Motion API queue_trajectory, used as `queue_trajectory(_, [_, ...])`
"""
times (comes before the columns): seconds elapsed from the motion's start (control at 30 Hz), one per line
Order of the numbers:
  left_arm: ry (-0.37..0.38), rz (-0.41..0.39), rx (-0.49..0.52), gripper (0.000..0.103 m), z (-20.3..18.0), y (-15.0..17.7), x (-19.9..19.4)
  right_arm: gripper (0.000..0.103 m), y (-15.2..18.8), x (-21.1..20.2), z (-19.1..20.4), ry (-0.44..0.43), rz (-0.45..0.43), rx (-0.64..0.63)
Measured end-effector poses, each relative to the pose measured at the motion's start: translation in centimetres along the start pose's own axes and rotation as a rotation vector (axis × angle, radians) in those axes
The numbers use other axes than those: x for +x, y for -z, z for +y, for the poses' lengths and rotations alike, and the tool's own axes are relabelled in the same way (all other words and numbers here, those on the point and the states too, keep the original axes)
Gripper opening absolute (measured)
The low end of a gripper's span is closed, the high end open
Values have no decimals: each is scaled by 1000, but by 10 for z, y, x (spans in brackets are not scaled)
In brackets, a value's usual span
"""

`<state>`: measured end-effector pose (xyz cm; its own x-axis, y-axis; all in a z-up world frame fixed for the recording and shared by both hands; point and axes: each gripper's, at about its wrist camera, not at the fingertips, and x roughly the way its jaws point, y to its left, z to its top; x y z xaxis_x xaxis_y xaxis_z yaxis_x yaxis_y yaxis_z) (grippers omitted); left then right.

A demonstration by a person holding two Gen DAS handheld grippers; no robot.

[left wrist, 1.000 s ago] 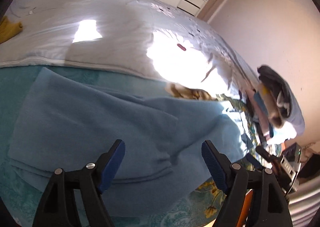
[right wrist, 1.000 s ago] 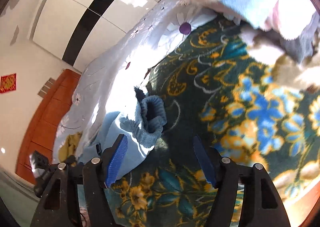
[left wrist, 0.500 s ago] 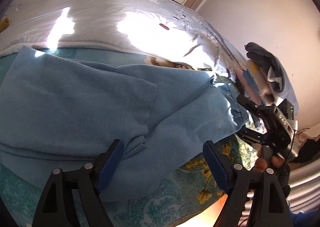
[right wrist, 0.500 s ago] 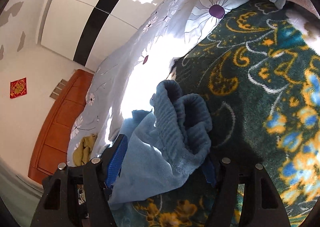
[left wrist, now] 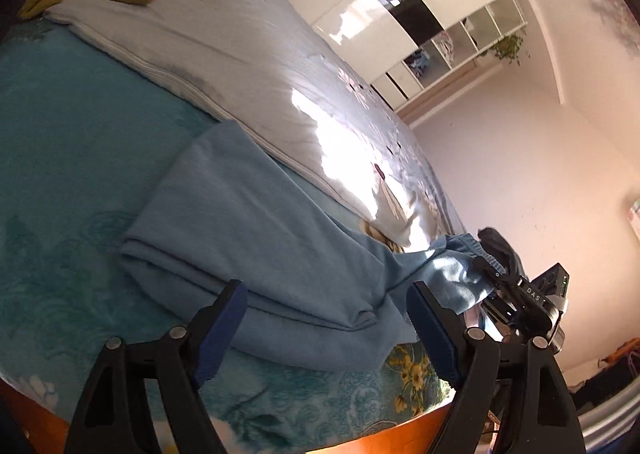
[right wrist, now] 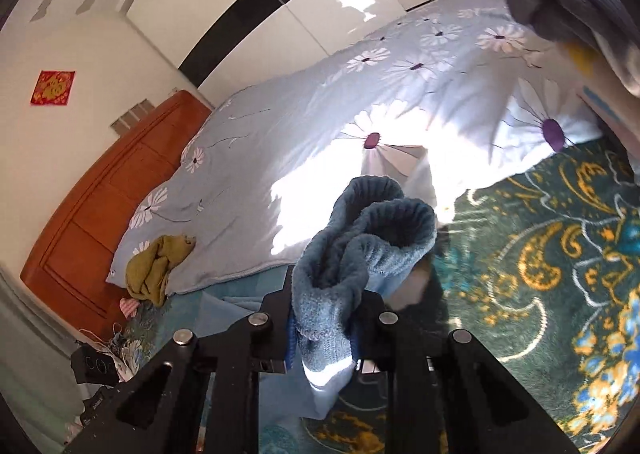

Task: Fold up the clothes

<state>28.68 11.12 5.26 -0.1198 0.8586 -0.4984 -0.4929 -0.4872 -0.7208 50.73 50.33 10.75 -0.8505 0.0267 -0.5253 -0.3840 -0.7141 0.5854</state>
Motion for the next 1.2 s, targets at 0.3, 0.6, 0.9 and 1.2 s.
queue_trajectory(0.3, [22,-164,-158,84,67,-10,-61,21,-5,68,145,-93,80,-287])
queue_trajectory(0.6, [8,-190,-251,84,99,-2,-70,21,100,191,205,-80,379,-421])
queue_trajectory(0.9, [34,-153,-255,84,91,-9,-50,53,122,174,214,-182,437,-486])
queue_trajectory(1.2, [25,-18,-164,84,56,-34,6,54,89,104,145,-177,316,-372])
